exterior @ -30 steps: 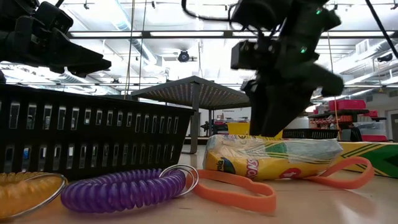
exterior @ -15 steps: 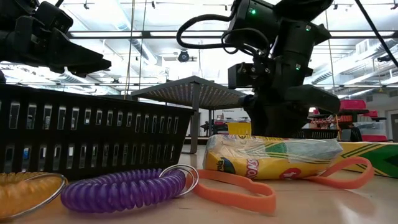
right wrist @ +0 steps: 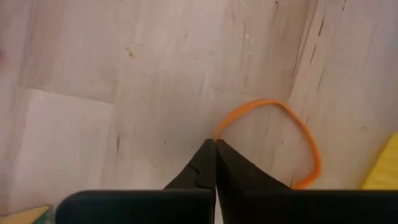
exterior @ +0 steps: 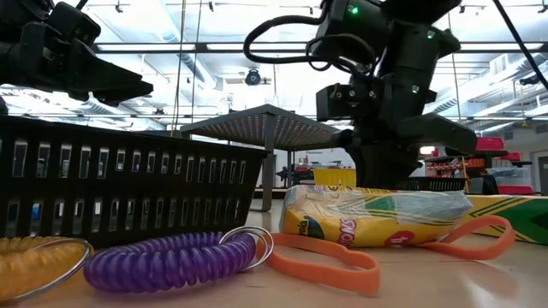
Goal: Pick & Place Office Desk Supplies
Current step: Put the orange rubber band into the top black bin
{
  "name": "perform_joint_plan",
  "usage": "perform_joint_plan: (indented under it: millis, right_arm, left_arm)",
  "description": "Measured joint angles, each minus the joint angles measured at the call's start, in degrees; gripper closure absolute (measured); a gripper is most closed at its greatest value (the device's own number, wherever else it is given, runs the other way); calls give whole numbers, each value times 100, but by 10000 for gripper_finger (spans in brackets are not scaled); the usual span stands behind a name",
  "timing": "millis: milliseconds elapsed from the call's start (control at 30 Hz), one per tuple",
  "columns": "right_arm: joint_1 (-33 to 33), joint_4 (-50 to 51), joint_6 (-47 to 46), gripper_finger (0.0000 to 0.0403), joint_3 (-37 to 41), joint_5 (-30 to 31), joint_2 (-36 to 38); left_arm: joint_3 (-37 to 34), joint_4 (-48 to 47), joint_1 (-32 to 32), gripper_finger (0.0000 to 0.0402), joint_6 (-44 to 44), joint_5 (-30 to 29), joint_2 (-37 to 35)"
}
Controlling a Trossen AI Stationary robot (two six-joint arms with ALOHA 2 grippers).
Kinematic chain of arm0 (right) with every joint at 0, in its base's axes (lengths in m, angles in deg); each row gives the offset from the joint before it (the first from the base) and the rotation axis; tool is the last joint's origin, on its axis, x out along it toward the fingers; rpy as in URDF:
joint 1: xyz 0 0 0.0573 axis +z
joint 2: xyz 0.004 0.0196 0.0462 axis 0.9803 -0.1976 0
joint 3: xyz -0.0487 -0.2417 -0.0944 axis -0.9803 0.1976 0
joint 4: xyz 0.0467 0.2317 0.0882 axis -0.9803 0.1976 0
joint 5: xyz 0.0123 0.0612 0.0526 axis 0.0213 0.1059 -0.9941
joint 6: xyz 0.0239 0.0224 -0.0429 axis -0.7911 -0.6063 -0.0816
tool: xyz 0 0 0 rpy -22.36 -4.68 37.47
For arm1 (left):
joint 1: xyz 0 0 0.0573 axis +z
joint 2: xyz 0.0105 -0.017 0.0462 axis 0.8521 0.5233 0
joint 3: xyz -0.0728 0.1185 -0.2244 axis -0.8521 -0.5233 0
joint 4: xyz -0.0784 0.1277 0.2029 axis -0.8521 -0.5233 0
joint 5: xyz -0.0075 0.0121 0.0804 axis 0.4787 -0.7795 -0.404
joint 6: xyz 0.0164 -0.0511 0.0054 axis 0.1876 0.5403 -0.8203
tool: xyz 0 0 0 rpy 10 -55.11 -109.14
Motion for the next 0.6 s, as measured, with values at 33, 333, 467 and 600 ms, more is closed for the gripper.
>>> perform_joint_plan:
  millis: [33, 333, 467, 600]
  right_arm:
    - [67, 47, -82, 400, 4, 24, 17]
    - [713, 961, -1227, 402, 49, 114, 452]
    - [971, 1447, -1804, 402, 43, 542, 615]
    - [1124, 1945, -2383, 402, 41, 1070, 747]
  left_arm:
    - [0, -1, 1, 174, 0, 1, 0]
    - [0, -2, 0, 174, 1, 1, 0]
    - [-2, -2, 2, 174, 2, 2, 0]
    - [0, 9, 1, 174, 1, 0, 0]
